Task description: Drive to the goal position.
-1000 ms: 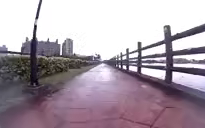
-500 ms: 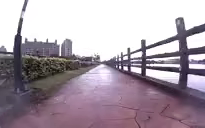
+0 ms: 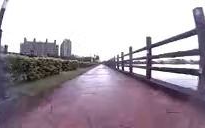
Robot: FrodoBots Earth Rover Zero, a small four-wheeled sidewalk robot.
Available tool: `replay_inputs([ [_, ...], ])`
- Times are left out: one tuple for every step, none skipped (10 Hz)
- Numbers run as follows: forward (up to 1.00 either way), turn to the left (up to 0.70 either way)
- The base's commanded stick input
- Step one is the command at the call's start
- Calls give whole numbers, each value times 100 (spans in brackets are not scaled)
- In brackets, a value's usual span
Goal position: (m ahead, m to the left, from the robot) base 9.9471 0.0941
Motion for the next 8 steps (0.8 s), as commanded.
replay_inputs([
  [100, -1],
  [100, -1],
  [100, -1],
  [100, -1],
  [100, -1],
  [100, -1],
  [100, -1],
  [100, -1],
])
